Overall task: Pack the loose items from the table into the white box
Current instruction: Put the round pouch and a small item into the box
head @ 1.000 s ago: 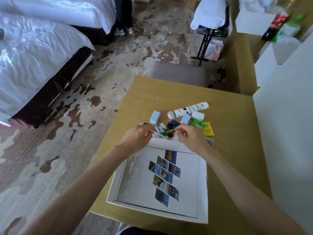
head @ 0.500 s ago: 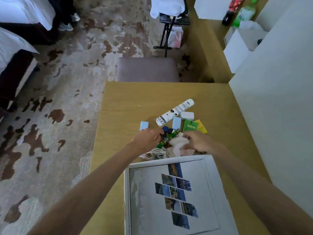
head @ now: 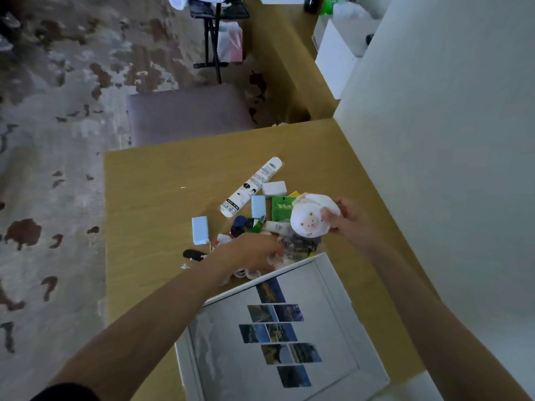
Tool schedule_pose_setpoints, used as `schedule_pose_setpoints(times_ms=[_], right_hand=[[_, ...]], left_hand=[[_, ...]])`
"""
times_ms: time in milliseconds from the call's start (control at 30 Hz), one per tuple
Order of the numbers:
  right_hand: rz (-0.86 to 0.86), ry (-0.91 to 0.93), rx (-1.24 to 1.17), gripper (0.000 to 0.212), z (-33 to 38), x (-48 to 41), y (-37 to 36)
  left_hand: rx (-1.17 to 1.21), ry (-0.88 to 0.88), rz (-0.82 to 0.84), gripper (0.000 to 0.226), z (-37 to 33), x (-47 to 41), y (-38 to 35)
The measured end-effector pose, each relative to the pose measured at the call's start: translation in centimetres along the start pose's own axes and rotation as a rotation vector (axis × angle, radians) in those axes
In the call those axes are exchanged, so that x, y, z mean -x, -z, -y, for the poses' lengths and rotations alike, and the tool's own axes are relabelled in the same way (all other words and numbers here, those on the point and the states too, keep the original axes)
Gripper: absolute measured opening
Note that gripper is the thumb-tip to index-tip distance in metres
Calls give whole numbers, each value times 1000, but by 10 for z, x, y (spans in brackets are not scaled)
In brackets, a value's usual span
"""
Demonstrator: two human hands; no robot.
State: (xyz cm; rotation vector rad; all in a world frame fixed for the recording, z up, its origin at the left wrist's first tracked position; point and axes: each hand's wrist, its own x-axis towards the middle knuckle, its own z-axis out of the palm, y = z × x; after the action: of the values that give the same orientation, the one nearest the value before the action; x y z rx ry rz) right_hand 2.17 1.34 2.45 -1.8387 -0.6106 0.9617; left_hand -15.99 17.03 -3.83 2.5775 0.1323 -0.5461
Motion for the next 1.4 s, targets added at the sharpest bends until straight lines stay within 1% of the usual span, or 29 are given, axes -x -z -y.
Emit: schedule_pose_setpoints(times_ms=[100,200,233,300,367,433,500,567,600,667,700,767,800,867,900,967,1000,1067,1167,1233,1300,1367,1400], right_hand=[[27,-24,23,13,-6,1,-4],[52,-31,42,21,-11,6,-6],[51,-27,37,23,-13,9,-7],[49,-11,32,24,-15,15,-7],[47,2,31,25,-14,22,-5],[23,6,7,28,-11,28,0],[-22,-5,-58,32,-5,35,6],[-64,-5,-123,36,2,40,10],[-66,7,-150,35,6,43,10],[-28,26,-218,25,14,50,4],[7,30,-255,20,19,53,-1],[100,41,-342,14,29,61,-10],[149,44,-399,15,34,65,-14],[231,36,-518,25,42,69,-25],[269,18,-580,30,44,71,-31],[357,-47,-682,34,48,77,-47],[404,-76,-679,32,49,81,-56],[460,-110,-570,22,45,91,-76],[423,-94,-317,13,34,99,-99],[443,-83,-282,8,29,106,-107],[517,-83,-283,10,25,111,-109],[564,-77,-233,14,20,118,-111],[578,-63,-198,16,17,121,-112]], left_hand=[[-87,-32,17,48,0,-1,-3],[-213,-14,90,65,-1,-4,-3],[-252,-13,76,68,-3,-5,-3],[-240,-5,13,64,-9,-10,-3],[-139,30,-29,51,-11,-12,3],[-56,103,-54,36,-7,-8,8],[11,181,-125,25,2,1,10],[147,253,-262,22,9,17,13],[247,288,-352,21,11,26,14],[480,343,-557,12,6,46,19],[605,357,-655,14,0,57,22],[809,341,-814,27,-20,82,27],[875,321,-872,33,-31,94,28],[1006,288,-970,45,-57,118,26],[1079,275,-1015,46,-69,128,23],[1171,271,-1111,41,-92,145,12],[1192,276,-1158,35,-102,152,6],[1207,285,-1250,24,-118,162,-7],[1293,285,-1351,20,-134,169,-28],[1408,286,-1392,22,-143,175,-40],[1540,323,-1396,26,-151,181,-50],[1646,324,-1345,29,-158,187,-57],[1660,308,-1309,33,-160,190,-60]])
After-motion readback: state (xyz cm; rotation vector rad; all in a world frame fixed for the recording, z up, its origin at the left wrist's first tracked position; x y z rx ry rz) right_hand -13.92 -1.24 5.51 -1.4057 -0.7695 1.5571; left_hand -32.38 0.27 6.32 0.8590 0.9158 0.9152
